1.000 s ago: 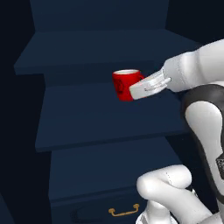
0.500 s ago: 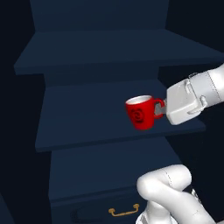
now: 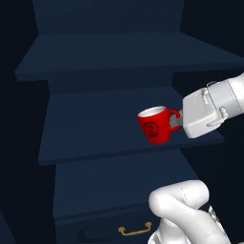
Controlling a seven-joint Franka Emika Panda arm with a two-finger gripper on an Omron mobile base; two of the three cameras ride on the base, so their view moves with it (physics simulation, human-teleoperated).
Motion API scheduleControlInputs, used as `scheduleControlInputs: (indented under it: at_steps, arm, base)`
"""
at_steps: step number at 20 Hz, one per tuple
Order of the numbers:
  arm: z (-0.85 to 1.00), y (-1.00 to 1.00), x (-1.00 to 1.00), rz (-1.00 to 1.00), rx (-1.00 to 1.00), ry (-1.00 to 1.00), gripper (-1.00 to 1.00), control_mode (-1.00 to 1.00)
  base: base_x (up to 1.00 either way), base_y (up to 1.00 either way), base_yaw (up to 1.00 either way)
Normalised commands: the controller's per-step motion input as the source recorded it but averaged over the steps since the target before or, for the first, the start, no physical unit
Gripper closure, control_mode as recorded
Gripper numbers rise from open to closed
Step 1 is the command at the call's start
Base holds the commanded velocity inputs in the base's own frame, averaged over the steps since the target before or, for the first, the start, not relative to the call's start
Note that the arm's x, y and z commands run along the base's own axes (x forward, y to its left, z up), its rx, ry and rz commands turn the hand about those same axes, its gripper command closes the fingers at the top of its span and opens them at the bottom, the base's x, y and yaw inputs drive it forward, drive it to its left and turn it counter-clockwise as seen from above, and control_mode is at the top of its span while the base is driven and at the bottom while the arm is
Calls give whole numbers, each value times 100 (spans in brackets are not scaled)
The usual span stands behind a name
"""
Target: Pick the kettle from the counter and place it on the tray. Then pick the mug from the cabinet and place it on the tray. Then close the cabinet doors.
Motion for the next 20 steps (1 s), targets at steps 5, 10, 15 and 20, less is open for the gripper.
scheduleControlInputs:
  at_steps: [5,10,15,20]
  arm:
    - [0,0,-3,0,1,3,100,-100]
    - [-2,-1,-46,0,0,0,100,-100]
    - [0,-4,-60,7,0,-8,100,-100]
    - [-3,-2,3,0,0,3,100,-100]
  base:
    - [0,0,0]
    - [0,0,0]
    - [0,0,0]
    - [0,0,0]
